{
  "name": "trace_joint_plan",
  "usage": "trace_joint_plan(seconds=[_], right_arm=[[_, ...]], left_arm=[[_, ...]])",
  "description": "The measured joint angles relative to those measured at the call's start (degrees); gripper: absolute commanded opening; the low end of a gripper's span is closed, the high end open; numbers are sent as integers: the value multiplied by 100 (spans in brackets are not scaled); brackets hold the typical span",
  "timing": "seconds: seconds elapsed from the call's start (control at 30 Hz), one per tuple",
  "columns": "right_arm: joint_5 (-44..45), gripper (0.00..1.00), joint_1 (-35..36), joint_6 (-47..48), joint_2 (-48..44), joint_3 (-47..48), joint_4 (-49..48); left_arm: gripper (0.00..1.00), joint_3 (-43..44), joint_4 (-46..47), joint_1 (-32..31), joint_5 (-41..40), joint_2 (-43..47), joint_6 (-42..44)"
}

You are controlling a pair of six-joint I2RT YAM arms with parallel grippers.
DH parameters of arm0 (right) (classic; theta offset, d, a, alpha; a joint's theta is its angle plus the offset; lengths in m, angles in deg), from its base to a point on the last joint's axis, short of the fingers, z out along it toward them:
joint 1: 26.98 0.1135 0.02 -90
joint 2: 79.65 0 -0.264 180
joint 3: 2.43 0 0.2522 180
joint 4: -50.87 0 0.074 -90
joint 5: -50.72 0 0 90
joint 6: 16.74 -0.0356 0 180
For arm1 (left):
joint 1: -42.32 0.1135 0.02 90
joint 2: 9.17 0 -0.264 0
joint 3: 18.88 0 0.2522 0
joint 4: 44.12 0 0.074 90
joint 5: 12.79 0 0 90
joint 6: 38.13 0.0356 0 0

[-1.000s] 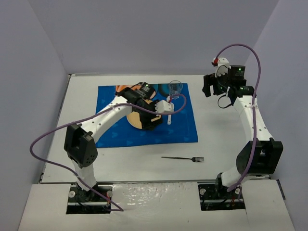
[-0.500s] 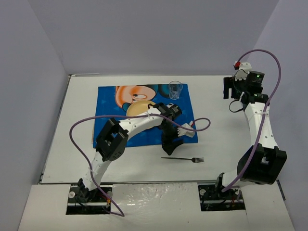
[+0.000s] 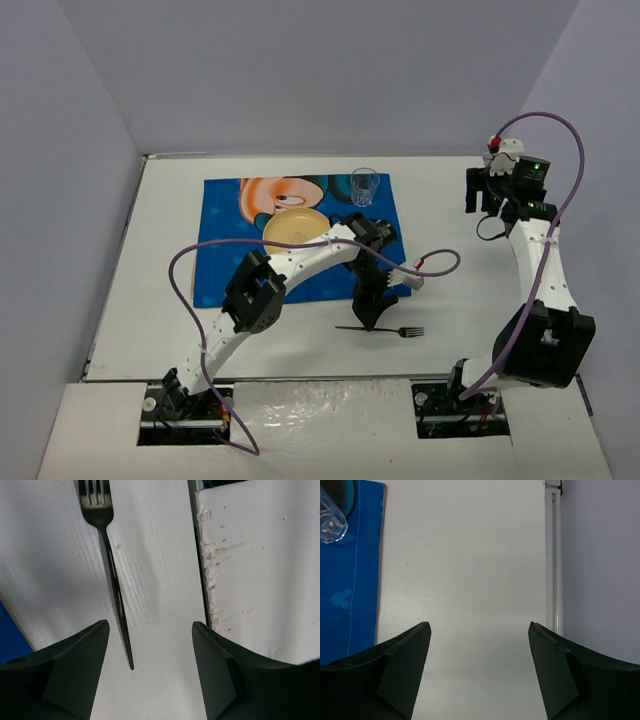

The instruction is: Set the dinner table for one person

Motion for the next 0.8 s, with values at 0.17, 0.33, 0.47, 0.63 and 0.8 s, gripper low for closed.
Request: trace_joint_plan(seconds=[0.17,0.33,0.47,0.63,0.8], right_arm=[[29,76,0,17,-83,-83,-35],[87,76,-19,28,-159,-97,-45],[102,76,-68,27,-194,-99,-66],[124,76,-107,41,-196,-109,-95],[134,76,-152,42,-196,-246,-171]], left_arm=[[64,552,-294,2,98,-555,225],[65,1019,-405,3,153,-1101,402],[69,1273,-459,7,246,-1242,484],[69,2019,-516,7,371,-1583,722],[69,2068,-486,7,499,-1673,935]])
